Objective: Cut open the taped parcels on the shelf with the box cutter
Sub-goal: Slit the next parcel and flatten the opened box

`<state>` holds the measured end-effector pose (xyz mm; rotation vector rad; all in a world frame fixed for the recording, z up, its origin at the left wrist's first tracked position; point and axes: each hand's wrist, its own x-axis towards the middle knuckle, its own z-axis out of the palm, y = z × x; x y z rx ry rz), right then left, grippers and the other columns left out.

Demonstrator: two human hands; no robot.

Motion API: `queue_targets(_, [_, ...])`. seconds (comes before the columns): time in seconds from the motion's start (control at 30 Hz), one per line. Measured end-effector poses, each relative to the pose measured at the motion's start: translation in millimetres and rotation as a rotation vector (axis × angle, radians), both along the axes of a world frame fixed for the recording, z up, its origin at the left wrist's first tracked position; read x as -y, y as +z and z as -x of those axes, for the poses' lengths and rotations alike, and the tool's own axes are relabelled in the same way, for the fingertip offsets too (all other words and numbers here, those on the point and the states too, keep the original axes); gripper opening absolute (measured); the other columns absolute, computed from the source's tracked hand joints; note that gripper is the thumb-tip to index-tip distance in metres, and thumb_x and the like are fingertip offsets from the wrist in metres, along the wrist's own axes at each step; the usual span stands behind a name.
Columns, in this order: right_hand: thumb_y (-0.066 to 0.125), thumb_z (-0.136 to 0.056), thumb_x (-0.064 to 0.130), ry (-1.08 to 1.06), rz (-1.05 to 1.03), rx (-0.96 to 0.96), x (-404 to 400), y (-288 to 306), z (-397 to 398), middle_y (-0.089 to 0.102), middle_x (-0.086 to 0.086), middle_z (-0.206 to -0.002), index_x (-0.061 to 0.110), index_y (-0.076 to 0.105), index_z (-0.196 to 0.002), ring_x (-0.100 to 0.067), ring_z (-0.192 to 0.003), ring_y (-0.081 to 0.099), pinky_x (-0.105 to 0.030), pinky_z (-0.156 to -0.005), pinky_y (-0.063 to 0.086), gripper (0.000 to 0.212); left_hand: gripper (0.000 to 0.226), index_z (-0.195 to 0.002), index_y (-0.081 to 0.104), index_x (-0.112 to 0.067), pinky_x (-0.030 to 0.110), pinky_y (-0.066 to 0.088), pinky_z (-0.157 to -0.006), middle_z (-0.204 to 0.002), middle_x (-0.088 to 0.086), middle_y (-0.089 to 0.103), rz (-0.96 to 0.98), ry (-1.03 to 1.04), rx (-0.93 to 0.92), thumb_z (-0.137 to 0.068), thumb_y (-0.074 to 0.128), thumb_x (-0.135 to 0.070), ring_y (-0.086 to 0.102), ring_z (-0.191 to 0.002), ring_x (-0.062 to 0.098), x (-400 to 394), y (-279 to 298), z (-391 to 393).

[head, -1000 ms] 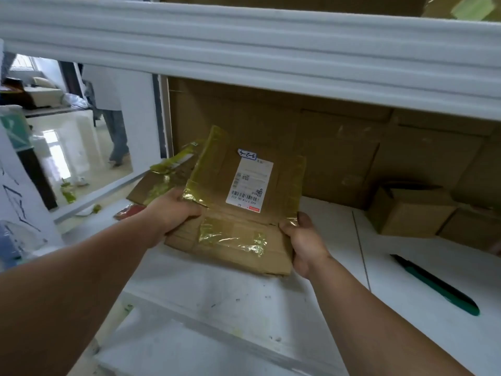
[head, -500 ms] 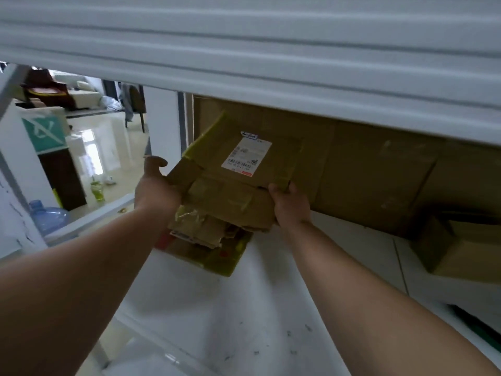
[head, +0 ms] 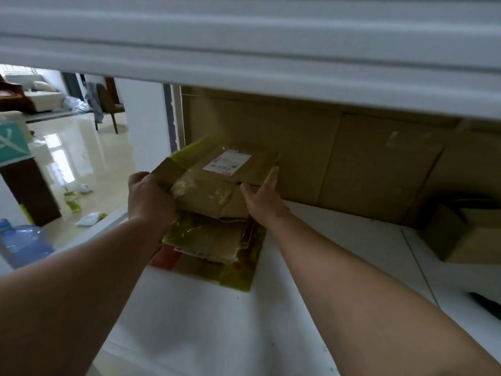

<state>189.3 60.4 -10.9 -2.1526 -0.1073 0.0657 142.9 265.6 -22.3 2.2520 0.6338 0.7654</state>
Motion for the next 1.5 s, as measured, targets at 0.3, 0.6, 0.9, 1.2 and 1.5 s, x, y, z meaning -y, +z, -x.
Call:
queue_targets(0.3, [0.049, -0.09, 0.065, 0.043, 0.072, 0.087, -5, -20, -5, 0.028, -0.003, -0.159, 0.027, -0.002, -0.156, -0.028, -0.143, 0.032, -0.054, -0.116, 0.016, 0.091, 0.038, -0.119, 0.067, -0.003, 0.021, 0.026, -0.1, -0.145, 0.009, 0.034, 0.054, 0.043, 0.011, -0.083, 0.059, 0.007, 0.046, -0.124, 0.031, -14, -13, -10])
queue_targets(0.6, [0.039, -0.095, 0.06, 0.115, 0.574, 0.325, -9, -36, -7, 0.017, 0.002, -0.163, 0.026, 0.05, -0.14, -0.021, -0.148, 0.017, -0.053, -0.116, 0.006, 0.057, 0.046, -0.133, 0.054, -0.032, 0.053, 0.02, -0.114, -0.16, -0.012, -0.015, -0.074, -0.088, -0.438, -0.089, 0.053, -0.041, -0.002, -0.142, 0.034, 4, -18, -12])
queue_targets(0.9, [0.041, -0.092, 0.064, 0.266, 0.661, 0.317, -1, -54, 1, 0.032, 0.002, -0.156, 0.028, 0.037, -0.145, -0.019, -0.146, 0.022, -0.055, -0.115, -0.003, 0.064, 0.067, -0.155, 0.013, -0.027, 0.056, -0.002, -0.116, -0.164, -0.001, 0.005, -0.342, -0.099, -0.621, -0.096, 0.027, -0.056, -0.001, -0.149, 0.029, 5, -44, -21])
queue_targets(1.2, [0.028, -0.095, 0.066, 0.346, 0.829, 0.244, 3, -68, 4, 0.008, -0.001, -0.165, 0.036, 0.018, -0.154, -0.02, -0.151, 0.003, -0.06, -0.114, -0.01, 0.067, 0.105, -0.156, 0.004, -0.027, 0.059, -0.009, -0.115, -0.164, 0.007, 0.004, -0.407, -0.11, -0.805, -0.075, 0.023, -0.091, 0.002, -0.15, 0.033, 19, -48, -27])
queue_targets(1.5, [0.032, -0.095, 0.064, 0.281, 0.728, 0.322, 10, -61, 12, 0.015, -0.001, -0.159, 0.037, 0.025, -0.152, -0.03, -0.146, 0.015, -0.057, -0.115, -0.004, 0.064, 0.097, -0.155, 0.006, -0.026, 0.055, 0.012, -0.113, -0.159, 0.007, 0.015, -0.471, -0.099, -0.75, -0.081, 0.032, -0.082, 0.011, -0.145, 0.037, 25, -30, -26])
